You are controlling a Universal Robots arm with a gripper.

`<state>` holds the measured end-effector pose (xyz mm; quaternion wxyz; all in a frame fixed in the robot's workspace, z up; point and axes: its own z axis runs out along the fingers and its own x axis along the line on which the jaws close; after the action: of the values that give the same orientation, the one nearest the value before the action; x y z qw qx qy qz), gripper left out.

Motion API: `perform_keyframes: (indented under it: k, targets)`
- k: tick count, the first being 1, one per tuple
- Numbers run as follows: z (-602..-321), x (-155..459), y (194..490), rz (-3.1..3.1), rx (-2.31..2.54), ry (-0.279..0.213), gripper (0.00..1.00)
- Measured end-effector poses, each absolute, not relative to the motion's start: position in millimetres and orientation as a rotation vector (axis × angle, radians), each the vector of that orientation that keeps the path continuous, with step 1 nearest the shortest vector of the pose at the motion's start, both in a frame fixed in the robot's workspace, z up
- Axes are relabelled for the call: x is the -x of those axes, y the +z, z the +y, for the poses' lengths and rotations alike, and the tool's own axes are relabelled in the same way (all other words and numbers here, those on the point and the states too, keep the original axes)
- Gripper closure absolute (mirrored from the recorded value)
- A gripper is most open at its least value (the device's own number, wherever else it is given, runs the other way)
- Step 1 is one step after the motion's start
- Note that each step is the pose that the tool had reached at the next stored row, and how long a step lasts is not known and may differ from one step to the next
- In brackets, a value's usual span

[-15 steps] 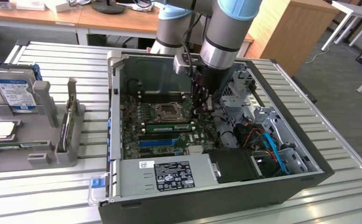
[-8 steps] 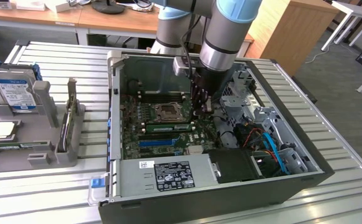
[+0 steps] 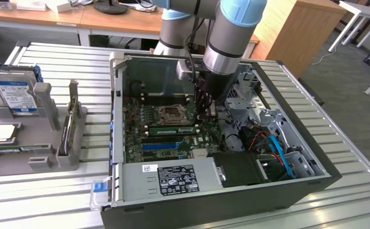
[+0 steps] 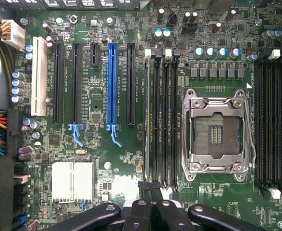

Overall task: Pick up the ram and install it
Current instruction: 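Press down the ram until it locks into place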

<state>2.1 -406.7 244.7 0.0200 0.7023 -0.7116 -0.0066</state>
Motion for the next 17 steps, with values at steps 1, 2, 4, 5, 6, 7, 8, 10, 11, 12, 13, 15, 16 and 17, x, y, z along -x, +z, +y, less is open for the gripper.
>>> perform_keyframes:
  k: [1,2,4,5,6,7,8,10,11,12,13,15,16,17]
  targets:
    - [-406.7,-2.1,244.1,-2.208,-2.179,-0.021,0.90]
    - [-406.7,-2.1,243.4,-2.208,-2.179,-0.021,0.90]
    - [-406.7,-2.1,242.2,-2.208,-2.179,-0.021,0.90]
    - [-406.7,-2.1,241.5,-2.208,-2.179,-0.021,0.90]
    - [-406.7,-2.1,240.8,-2.208,-2.179,-0.021,0.90]
    - [-406.8,-2.1,240.2,-2.208,-2.179,-0.021,0.90]
    - [-406.7,-2.1,239.6,-2.208,-2.179,-0.021,0.90]
    - [-406.8,-2.1,238.6,-2.208,-2.179,-0.021,0.90]
    - [-406.8,-2.1,238.5,-2.207,-2.178,-0.020,0.90]
    - [-406.8,-2.1,238.5,-2.207,-2.178,-0.020,0.90]
    - [-406.8,-2.1,238.5,-2.207,-2.178,-0.020,0.90]
    - [-406.6,-2.1,238.4,-2.208,-2.179,-0.021,0.90]
    - [-406.2,-2.1,238.2,-2.208,-2.179,-0.021,0.90]
    - [-405.8,-2.1,238.2,-2.208,-2.179,-0.021,0.90]
